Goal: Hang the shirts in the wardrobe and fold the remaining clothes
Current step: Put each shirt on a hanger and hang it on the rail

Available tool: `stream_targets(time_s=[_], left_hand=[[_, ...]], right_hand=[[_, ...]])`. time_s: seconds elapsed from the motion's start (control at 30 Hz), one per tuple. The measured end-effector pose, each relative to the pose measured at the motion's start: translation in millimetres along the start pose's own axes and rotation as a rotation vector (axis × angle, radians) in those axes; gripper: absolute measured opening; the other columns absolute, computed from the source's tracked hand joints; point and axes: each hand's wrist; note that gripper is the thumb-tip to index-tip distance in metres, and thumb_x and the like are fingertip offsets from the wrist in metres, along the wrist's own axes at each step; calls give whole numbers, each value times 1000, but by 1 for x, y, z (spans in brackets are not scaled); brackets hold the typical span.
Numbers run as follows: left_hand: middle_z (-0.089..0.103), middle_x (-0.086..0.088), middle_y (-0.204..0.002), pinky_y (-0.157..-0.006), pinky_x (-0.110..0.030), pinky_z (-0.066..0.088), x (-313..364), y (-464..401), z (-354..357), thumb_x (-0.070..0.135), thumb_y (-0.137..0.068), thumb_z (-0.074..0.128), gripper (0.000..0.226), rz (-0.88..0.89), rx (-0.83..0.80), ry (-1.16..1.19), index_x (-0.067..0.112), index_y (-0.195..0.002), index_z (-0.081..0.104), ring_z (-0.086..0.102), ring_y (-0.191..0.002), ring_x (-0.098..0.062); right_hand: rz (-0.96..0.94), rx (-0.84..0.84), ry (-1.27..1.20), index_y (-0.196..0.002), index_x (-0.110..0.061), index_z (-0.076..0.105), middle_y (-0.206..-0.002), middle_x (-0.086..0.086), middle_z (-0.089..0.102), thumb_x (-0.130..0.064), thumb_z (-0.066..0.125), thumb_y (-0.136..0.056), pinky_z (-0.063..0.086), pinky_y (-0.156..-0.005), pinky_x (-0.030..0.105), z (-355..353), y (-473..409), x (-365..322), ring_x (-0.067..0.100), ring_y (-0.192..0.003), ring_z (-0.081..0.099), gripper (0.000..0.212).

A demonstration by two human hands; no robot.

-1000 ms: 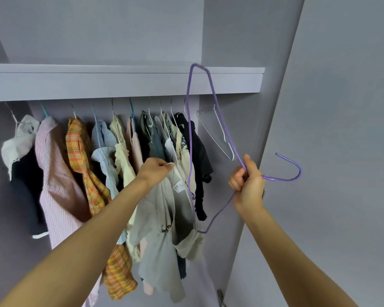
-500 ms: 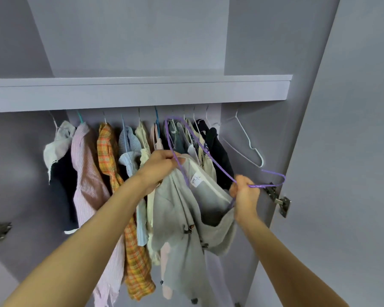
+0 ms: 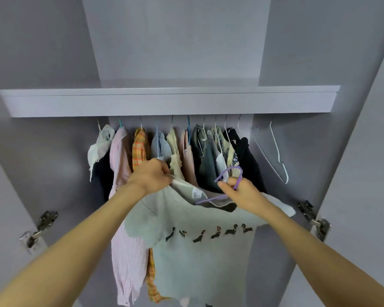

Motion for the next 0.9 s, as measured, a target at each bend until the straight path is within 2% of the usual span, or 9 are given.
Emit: stream_targets(time_s=[0.03,0.17,0.3,0.47,0.53,0.63,0.73,0.83,0.9], left_hand=[[67,-1,-99,-85,-31,48,1,1,0,26,-85,57,8,-2,-2,-4,30,-82,63,58,-97,-22],[65,3,-88,-76,-29,46,-5,5,-7,24,-85,57,15,-12,13,8,33,-74,60,58,-91,-20],[68,0,-88,-79,-27,46,-11,7,-12,17,-84,60,11,14,-76,82,21,-83,70,60,-90,-17],[62,3,-99,-86,-18,43,-8,11,-10,24,-83,69,34,14,-274,437,13,-115,62,56,-95,-11],[56,4,-114,-92,-18,38,-14,12,-8,26,-85,67,41,77,-231,307,13,-123,57,51,-105,-11],[58,1,-117,-92,-19,39,-23,17,2,26,-90,60,36,183,-202,128,9,-122,58,54,-110,-15],[67,-9,-105,-89,-38,45,-20,25,21,21,-95,50,25,274,-159,38,5,-107,64,59,-101,-23],[68,-7,-96,-79,-39,46,-19,29,37,18,-96,48,22,281,13,51,10,-99,67,61,-91,-26],[67,-8,-97,-79,-39,45,-24,31,43,16,-96,49,20,232,126,74,8,-96,67,60,-90,-29]], right_hand=[[-1,-33,-100,-54,-15,31,-44,-7,33,-24,50,-95,28,-47,16,1,-5,-6,7,-43,32,46],[92,204,-474,-55,-14,35,-36,-10,32,-24,43,-98,27,-40,14,1,-20,-15,3,-34,29,45],[108,-14,-171,-56,-14,42,-50,-4,42,-28,41,-99,33,-50,18,15,-20,-10,6,-46,40,45],[80,219,-365,-56,-12,36,-52,1,41,-23,41,-99,37,-61,30,20,-25,-21,15,-54,41,45],[52,216,-352,-58,-10,36,-53,3,41,-25,40,-99,37,-63,30,18,-25,-23,16,-56,42,44],[40,237,-336,-55,-12,35,-51,-4,42,-25,40,-99,38,-63,28,14,-25,-24,9,-53,43,46],[24,272,-352,-53,-15,34,-46,-10,41,-23,42,-99,39,-61,28,12,-25,-28,3,-48,44,47],[-6,257,-366,-58,-16,40,-51,-8,44,-24,47,-96,41,-59,24,9,-17,-21,1,-49,46,40],[-25,156,-300,-74,-19,53,-65,-7,55,-25,49,-95,43,-64,18,8,-7,-6,-1,-60,54,22]])
Point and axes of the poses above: each hand's wrist, its own y-axis away from the middle knuckle, its own z-axis out of the palm, x = y × z
